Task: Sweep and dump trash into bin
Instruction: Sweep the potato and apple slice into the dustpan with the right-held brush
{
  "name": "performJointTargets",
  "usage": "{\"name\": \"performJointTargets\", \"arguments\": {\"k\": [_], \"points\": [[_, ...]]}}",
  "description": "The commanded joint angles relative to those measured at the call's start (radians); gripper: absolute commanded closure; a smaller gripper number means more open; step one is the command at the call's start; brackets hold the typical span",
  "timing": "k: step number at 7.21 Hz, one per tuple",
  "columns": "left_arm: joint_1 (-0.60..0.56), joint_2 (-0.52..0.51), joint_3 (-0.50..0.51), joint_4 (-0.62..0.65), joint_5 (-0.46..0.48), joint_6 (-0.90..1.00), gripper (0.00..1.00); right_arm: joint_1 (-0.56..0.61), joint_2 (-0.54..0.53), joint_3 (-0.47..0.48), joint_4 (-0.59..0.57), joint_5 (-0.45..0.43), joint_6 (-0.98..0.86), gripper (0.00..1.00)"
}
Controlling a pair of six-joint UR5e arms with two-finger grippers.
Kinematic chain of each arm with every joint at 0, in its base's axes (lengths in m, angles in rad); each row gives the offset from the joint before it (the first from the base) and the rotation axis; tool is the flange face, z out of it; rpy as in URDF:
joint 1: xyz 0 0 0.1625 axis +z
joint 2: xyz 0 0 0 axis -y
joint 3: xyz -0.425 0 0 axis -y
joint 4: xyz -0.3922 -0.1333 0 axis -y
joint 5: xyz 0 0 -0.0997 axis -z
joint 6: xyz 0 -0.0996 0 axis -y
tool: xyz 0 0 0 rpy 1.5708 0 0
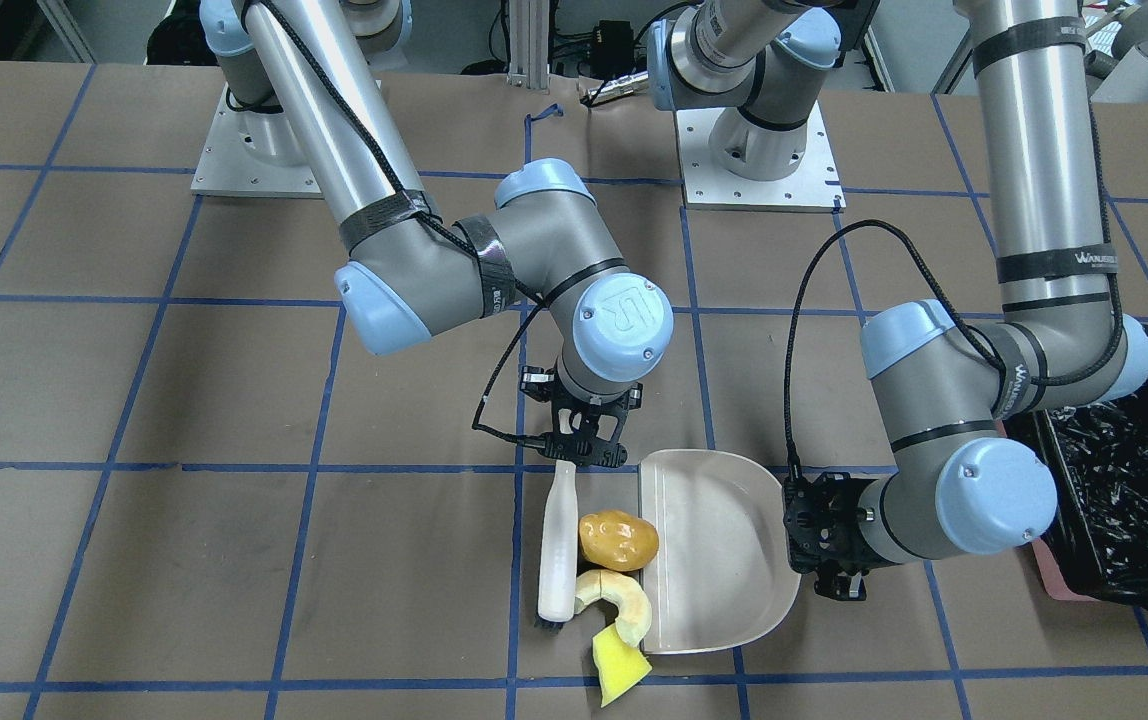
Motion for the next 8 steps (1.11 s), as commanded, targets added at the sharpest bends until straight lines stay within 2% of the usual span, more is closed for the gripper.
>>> {"name": "performJointTargets", "arguments": {"k": [1,6,8], "points": [[0.0,0.0,0.0,0.0,-0.002,0.003,0.97,0.018,0.001,-0.002,-0.016,0.022,0.029,0.9],[0.002,0.0,-0.002,0.0,-0.003,0.008,0.98,0.07,0.067,-0.08,-0.035,0.061,0.115,0.9],[0.002,0.0,-0.002,0.0,-0.005,0.011,0.98,0.075,0.065,-0.095,-0.039,0.106,0.138,0.9]]}}
